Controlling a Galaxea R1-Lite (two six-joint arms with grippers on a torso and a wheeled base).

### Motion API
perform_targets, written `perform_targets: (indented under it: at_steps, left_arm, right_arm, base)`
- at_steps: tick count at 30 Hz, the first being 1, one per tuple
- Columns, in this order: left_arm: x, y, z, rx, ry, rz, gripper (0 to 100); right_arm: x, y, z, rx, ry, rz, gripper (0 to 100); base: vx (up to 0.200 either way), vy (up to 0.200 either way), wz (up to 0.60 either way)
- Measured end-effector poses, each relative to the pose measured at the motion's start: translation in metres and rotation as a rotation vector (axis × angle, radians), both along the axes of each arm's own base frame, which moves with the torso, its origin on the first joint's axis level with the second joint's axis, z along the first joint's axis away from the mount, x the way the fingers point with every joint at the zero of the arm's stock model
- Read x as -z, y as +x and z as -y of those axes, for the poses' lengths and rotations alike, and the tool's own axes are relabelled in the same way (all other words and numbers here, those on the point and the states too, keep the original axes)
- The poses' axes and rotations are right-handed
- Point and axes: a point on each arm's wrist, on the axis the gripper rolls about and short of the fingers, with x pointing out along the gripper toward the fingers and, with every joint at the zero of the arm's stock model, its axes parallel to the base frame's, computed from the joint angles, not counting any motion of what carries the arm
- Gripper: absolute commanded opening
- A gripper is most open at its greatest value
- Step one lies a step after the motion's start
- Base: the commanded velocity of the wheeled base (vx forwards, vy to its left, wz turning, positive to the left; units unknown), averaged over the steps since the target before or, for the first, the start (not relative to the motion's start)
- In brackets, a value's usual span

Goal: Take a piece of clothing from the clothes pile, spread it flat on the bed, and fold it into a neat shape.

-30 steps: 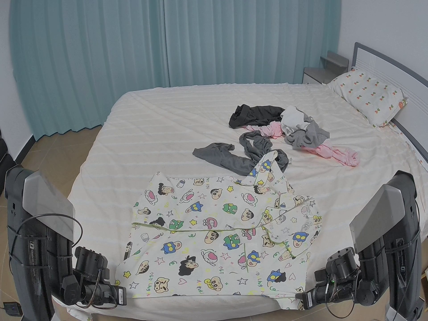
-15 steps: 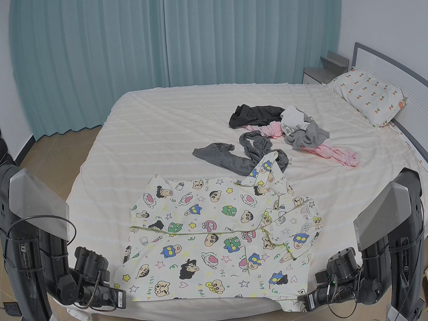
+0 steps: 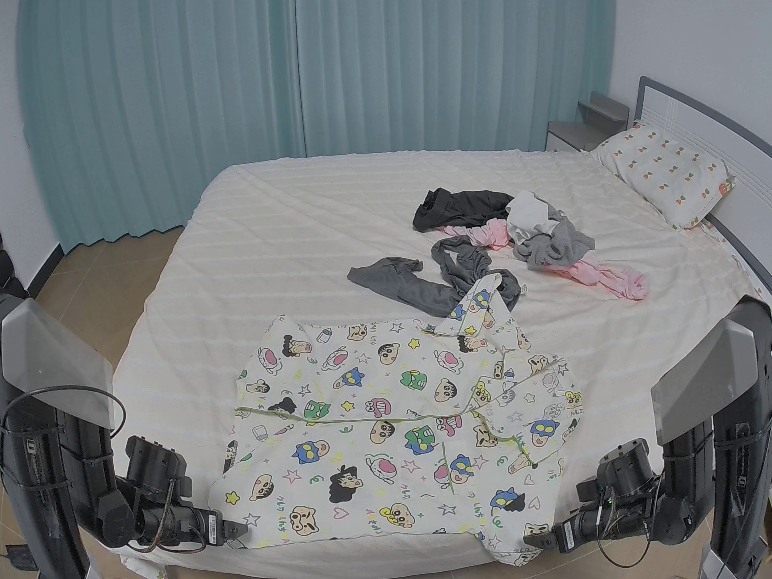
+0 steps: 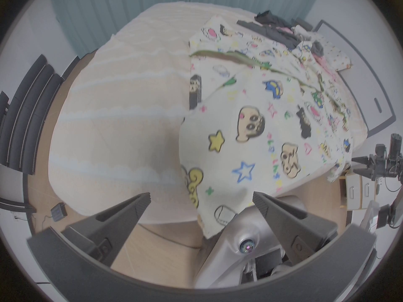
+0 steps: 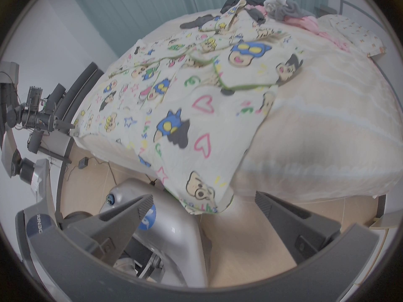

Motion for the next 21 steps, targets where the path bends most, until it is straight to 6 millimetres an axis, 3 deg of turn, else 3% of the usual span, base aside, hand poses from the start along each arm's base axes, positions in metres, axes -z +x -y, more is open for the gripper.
perform_targets:
  at_steps: [9, 21]
  left_arm:
    - [-0.036, 0.015, -0.002, -0.095, -0.201, 0.206, 100]
    - [-0.063, 0.028, 0.002, -0.157, -0.362, 0.332, 100]
  right_arm:
    - [-0.047, 0.025, 0.002, 0.098, 0.096, 0.253, 100]
    - [-0.088, 0.113, -0.022, 0.324, 0.311, 0.472, 100]
  base:
    - [0.0, 0.0, 0.0]
    - [0.2, 0.0, 0.0]
